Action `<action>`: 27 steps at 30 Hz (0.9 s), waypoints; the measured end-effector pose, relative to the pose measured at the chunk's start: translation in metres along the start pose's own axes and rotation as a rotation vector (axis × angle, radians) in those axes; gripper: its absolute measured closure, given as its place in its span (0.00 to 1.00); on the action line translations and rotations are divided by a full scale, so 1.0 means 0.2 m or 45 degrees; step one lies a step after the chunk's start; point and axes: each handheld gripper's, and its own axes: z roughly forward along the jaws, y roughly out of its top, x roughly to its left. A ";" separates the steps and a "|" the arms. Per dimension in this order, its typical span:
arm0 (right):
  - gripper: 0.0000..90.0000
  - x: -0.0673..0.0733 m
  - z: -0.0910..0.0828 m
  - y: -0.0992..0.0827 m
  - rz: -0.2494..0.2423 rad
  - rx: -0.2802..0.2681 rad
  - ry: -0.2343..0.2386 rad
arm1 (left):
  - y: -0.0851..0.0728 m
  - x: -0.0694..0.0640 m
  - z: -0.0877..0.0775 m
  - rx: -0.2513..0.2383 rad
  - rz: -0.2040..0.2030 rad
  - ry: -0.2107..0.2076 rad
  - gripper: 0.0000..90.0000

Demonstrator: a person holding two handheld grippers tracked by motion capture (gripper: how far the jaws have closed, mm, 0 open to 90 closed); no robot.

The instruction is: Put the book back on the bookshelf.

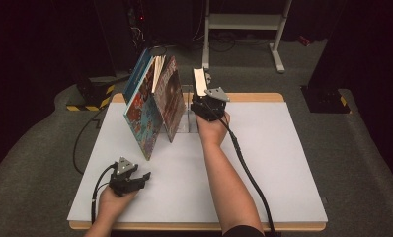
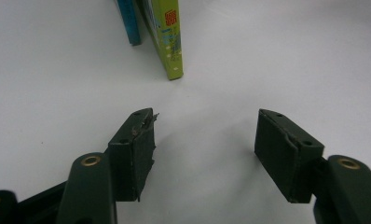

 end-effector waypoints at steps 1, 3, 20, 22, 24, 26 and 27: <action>0.27 0.00 0.00 0.00 0.002 0.001 0.002 | 0.00 0.00 0.00 0.001 0.002 0.000 0.42; 0.26 0.00 0.00 0.00 -0.006 0.000 -0.001 | 0.00 0.00 0.00 0.001 0.001 0.000 0.42; 0.15 0.01 -0.04 0.01 -0.028 0.000 0.047 | 0.00 0.00 0.00 0.010 0.011 -0.005 0.42; 0.15 0.01 -0.05 0.01 -0.038 0.003 0.050 | 0.00 -0.01 0.00 0.013 0.011 -0.005 0.42; 0.15 0.00 -0.06 0.00 -0.038 0.003 0.057 | 0.00 -0.01 0.00 0.012 0.012 -0.005 0.42; 0.14 0.00 -0.08 -0.01 -0.040 0.012 0.069 | 0.00 -0.01 0.01 0.016 0.012 -0.006 0.42; 0.13 -0.01 -0.08 -0.01 -0.041 0.016 0.075 | 0.00 -0.01 0.01 0.018 0.014 -0.006 0.42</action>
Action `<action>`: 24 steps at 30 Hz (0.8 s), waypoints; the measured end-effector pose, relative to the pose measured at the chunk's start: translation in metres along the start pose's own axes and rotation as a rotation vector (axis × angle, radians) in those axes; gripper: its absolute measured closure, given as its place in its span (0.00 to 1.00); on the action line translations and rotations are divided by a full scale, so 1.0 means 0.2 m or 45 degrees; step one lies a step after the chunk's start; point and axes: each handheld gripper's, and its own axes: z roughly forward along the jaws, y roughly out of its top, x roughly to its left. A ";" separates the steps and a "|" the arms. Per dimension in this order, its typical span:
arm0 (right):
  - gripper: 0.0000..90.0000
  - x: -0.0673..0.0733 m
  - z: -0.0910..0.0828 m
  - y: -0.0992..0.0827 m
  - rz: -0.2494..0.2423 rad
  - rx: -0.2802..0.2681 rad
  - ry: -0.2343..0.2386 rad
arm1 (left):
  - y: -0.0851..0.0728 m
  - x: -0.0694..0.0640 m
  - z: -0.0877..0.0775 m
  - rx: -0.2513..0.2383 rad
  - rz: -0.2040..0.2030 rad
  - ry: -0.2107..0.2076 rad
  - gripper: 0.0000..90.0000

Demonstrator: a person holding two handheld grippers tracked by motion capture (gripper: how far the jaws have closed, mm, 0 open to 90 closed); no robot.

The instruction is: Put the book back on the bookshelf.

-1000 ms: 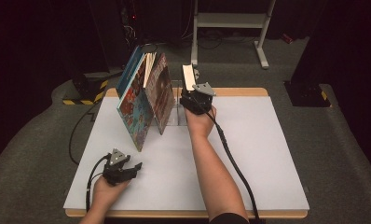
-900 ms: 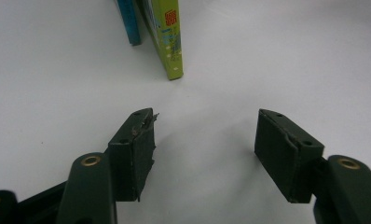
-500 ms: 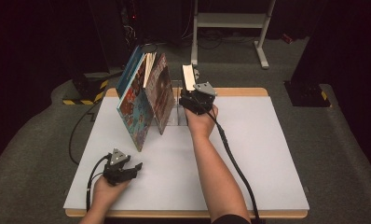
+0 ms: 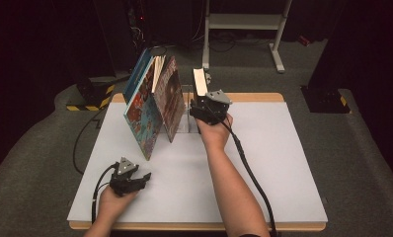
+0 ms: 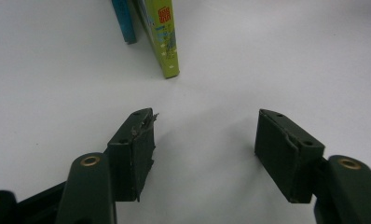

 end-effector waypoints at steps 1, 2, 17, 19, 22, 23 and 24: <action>0.13 0.00 -0.01 -0.01 -0.002 0.006 0.003 | 0.00 0.00 0.00 0.010 0.009 0.001 0.42; 0.13 0.00 -0.02 -0.01 -0.010 0.008 0.007 | 0.00 0.00 0.00 0.001 0.003 0.000 0.42; 0.10 -0.03 -0.15 -0.10 -0.075 0.031 0.073 | 0.00 0.00 0.00 0.004 0.013 0.005 0.42; 0.09 -0.03 -0.17 -0.11 -0.075 0.033 0.074 | 0.00 0.00 0.00 0.004 0.012 0.005 0.42; 0.08 -0.05 -0.20 -0.14 -0.076 0.061 0.084 | 0.00 0.00 0.00 0.001 0.010 0.006 0.42; 0.08 -0.06 -0.21 -0.14 -0.079 0.066 0.092 | 0.00 0.00 0.00 0.000 0.008 0.004 0.41; 0.08 -0.06 -0.22 -0.15 -0.076 0.055 0.093 | 0.00 0.00 0.00 0.003 0.010 0.003 0.41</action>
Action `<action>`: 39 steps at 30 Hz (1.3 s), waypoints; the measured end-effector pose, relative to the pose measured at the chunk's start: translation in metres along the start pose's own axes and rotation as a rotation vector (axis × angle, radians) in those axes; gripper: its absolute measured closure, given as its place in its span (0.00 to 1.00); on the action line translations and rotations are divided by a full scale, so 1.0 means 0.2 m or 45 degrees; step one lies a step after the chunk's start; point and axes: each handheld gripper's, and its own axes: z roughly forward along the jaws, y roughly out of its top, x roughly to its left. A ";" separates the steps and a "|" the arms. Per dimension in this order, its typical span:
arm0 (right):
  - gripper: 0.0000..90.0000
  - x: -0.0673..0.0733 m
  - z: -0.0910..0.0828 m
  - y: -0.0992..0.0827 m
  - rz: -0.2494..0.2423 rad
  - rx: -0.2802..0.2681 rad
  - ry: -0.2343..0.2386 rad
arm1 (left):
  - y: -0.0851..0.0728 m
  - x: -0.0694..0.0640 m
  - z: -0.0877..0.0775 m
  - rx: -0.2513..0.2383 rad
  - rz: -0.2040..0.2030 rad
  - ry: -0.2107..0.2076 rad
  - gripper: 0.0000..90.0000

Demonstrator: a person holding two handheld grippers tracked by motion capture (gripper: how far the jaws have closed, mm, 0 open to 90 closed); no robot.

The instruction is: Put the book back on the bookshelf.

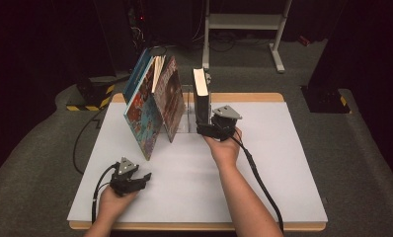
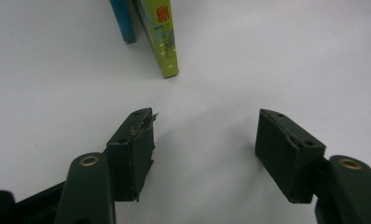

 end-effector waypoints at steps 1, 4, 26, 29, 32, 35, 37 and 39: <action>0.08 0.00 -0.01 -0.01 -0.006 -0.015 -0.005 | 0.00 0.00 0.00 -0.002 -0.002 0.001 0.41; 0.08 -0.02 -0.05 -0.04 -0.013 -0.006 -0.004 | 0.00 0.00 0.00 0.008 0.005 0.005 0.39; 0.07 -0.29 -0.40 -0.34 0.008 0.114 -0.076 | 0.00 0.01 0.01 0.026 -0.001 0.048 0.25; 0.07 -0.34 -0.45 -0.41 0.008 0.154 -0.107 | 0.00 0.01 0.02 0.026 -0.013 0.059 0.22; 0.07 -0.40 -0.51 -0.48 -0.007 0.223 -0.148 | 0.01 0.01 0.02 0.027 -0.016 0.067 0.20; 0.07 -0.46 -0.57 -0.56 -0.011 0.303 -0.186 | 0.01 0.01 0.02 0.024 -0.020 0.070 0.19; 0.07 -0.48 -0.59 -0.61 -0.008 0.368 -0.192 | 0.01 0.01 0.02 0.024 -0.021 0.070 0.19; 0.08 -0.51 -0.62 -0.66 -0.008 0.424 -0.192 | 0.01 0.01 0.02 0.024 -0.020 0.069 0.19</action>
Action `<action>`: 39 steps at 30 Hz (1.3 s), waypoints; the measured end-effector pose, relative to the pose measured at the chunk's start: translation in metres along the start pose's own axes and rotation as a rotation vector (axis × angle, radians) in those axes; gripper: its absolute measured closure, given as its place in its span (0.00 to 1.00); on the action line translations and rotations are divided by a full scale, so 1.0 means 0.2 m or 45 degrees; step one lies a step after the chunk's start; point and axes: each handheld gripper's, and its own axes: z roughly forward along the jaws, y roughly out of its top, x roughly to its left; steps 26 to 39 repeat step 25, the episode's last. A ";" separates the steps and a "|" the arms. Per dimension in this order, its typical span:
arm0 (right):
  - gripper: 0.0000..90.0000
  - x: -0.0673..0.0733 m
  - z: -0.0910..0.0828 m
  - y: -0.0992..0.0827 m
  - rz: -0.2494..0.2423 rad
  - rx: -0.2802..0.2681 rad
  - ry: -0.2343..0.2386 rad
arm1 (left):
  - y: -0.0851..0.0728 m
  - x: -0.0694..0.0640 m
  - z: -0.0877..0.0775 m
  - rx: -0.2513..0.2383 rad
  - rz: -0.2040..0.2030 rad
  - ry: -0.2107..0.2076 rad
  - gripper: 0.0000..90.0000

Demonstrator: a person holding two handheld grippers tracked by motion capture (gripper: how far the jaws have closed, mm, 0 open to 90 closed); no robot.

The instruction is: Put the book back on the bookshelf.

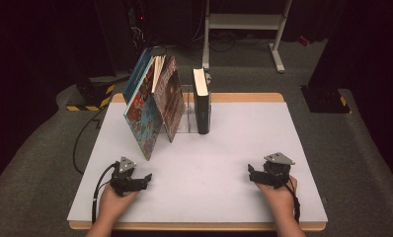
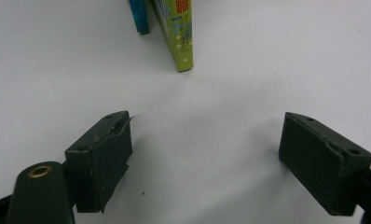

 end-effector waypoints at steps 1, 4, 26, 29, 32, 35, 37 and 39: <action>0.08 -0.01 0.00 -0.02 -0.003 0.035 -0.003 | 0.00 0.00 0.00 0.000 0.000 0.000 0.19; 0.09 0.00 -0.02 -0.04 -0.073 0.084 -0.011 | 0.00 0.00 0.00 0.000 0.001 0.000 0.19; 0.08 -0.03 0.00 -0.06 -0.004 0.118 0.046 | 0.00 0.00 0.00 -0.005 0.000 0.006 0.18; 0.08 -0.03 0.00 -0.06 -0.004 0.118 0.046 | 0.00 0.00 0.00 -0.005 0.000 0.006 0.18; 0.08 -0.03 0.00 -0.06 -0.004 0.118 0.046 | 0.00 0.00 0.00 -0.005 0.000 0.006 0.18; 0.08 -0.03 0.00 -0.06 -0.004 0.118 0.046 | 0.00 0.00 0.00 -0.005 0.000 0.006 0.18; 0.08 -0.03 0.00 -0.06 -0.004 0.118 0.046 | 0.00 0.00 0.00 -0.005 0.000 0.006 0.18; 0.08 -0.03 0.00 -0.06 -0.004 0.118 0.046 | 0.00 0.00 0.00 -0.005 0.000 0.006 0.18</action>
